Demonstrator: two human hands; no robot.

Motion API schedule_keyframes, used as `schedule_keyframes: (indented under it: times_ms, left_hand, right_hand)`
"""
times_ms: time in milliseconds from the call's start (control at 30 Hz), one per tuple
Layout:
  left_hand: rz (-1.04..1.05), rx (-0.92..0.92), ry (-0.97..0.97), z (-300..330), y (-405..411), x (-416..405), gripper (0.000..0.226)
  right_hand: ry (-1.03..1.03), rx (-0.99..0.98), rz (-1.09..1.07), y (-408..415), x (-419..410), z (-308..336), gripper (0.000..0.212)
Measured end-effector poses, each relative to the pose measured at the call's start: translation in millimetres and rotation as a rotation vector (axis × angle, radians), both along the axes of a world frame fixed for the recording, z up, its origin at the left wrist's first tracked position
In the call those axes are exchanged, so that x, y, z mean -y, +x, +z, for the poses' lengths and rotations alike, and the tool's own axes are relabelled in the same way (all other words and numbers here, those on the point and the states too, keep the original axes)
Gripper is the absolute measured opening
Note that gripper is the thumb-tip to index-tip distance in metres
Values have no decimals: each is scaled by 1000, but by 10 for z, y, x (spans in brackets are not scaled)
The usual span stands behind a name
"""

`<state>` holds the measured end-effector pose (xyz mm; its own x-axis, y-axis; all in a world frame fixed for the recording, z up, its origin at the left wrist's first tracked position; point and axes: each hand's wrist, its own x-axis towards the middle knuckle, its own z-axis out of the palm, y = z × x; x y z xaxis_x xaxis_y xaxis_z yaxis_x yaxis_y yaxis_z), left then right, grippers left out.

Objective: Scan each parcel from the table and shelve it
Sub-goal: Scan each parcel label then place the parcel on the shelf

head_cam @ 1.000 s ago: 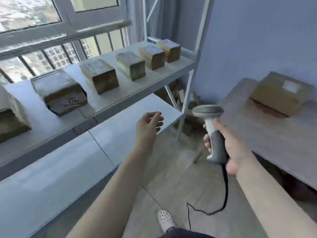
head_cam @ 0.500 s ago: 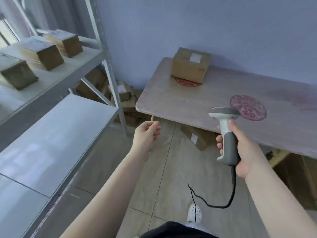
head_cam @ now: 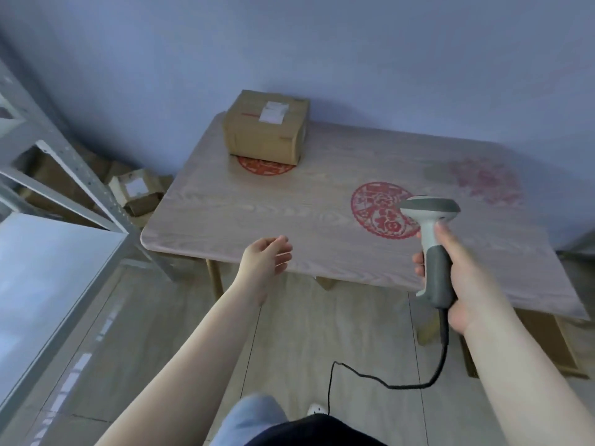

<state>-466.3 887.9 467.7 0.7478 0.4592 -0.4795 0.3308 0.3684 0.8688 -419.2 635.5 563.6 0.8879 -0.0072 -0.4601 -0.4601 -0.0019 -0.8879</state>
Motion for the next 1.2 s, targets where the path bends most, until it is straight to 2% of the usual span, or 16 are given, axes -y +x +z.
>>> schedule_keyframes:
  times_ms: [267,433,533,700,800,900,967,1067,1100,1200]
  left_hand:
    - [75,-81,-3,-149,990,-235,22]
    - [189,-151,-9,-238,1917,-897,68]
    - [264,-195,-66,-235,2500,-1320,92]
    - [333,-318,13,-220,3317,-2034,113]
    - [402,-372,107,-180,3741,-2469,123]
    - [430,-405,159,-260,4082,-2901,137]
    - [430,-435,211,-384,4224,-3139,137]
    - [410,-459,233,-389,4314,-3168,123]
    - [388,-460,242,-394,4323,-3148,118]
    - [275,-439,284,-456,4302,-3064,106]
  right_hand:
    - [-22,0,4,1031,31,-122,35]
    - [-21,-24,17,1787,-214,-193,39]
    - [2,-64,30,2234,-411,-207,52]
    - [21,-111,40,2758,-663,-264,76]
    - [28,-131,40,2968,-759,-319,60]
    - [28,-163,38,3137,-804,-400,53]
    - [23,-178,38,3229,-843,-429,59]
    - [18,-193,72,3364,-919,-474,89]
    - [13,-194,83,3400,-945,-487,93]
    - [27,-203,104,3472,-1030,-530,79]
